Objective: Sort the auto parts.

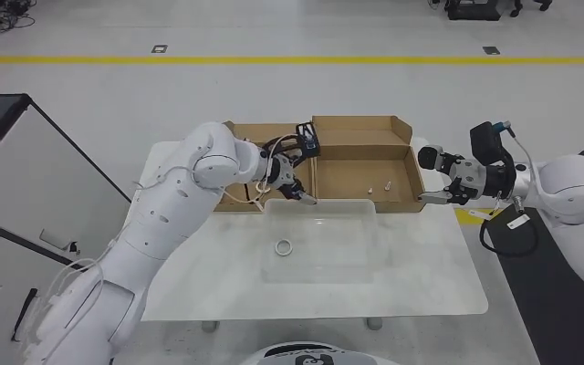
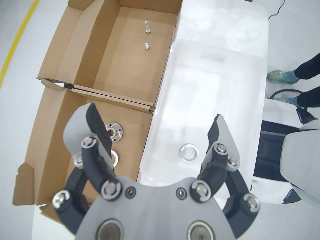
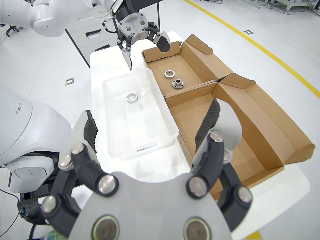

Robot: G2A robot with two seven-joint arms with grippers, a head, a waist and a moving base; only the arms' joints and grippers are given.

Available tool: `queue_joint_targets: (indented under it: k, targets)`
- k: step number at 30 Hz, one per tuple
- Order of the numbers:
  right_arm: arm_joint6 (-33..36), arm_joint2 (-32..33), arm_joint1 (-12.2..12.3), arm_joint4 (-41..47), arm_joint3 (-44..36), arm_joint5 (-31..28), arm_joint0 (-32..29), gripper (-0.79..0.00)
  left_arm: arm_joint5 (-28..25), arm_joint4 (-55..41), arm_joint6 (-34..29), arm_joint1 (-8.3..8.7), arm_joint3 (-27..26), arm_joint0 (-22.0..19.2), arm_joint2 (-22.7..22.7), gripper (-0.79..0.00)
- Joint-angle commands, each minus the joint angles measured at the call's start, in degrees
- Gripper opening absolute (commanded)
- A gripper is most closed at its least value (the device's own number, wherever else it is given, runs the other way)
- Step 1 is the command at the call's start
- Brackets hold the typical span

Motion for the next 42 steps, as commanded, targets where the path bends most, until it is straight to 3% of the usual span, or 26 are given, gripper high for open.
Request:
queue_joint_targets:
  k: [1,7,12,16,20,27,31,42]
  targets:
    - [0.00,0.00,0.00,0.00,0.00,0.00,0.00,0.000,3.54,-1.04,-3.52,-0.07,-1.32,-1.83,3.18,0.000]
    - [0.00,0.00,0.00,0.00,0.00,0.00,0.00,0.000,13.50,-9.42,-13.48,-0.87,-3.91,-10.63,13.25,0.000]
    - [0.00,0.00,0.00,0.00,0.00,0.00,0.00,0.000,17.71,-14.66,-17.70,-2.01,-3.00,-18.39,23.31,0.000]
    - [0.00,0.00,0.00,0.00,0.00,0.00,0.00,0.000,14.40,-16.45,-14.39,-2.79,-1.64,-24.08,32.53,0.000]
    - [0.00,0.00,0.00,0.00,0.00,0.00,0.00,0.000,10.22,-17.55,-10.21,-3.10,1.80,-27.98,38.76,0.000]
    - [0.00,0.00,0.00,0.00,0.00,0.00,0.00,0.000,6.72,-12.37,-6.72,-3.35,3.47,-24.23,38.76,0.000]
    - [0.00,0.00,0.00,0.00,0.00,0.00,0.00,0.000,0.75,-8.01,-0.76,-2.99,1.94,-23.61,38.76,0.000]
    - [0.00,0.00,0.00,0.00,0.00,0.00,0.00,0.000,0.75,-8.01,-0.76,-2.99,1.94,-23.61,38.76,0.000]
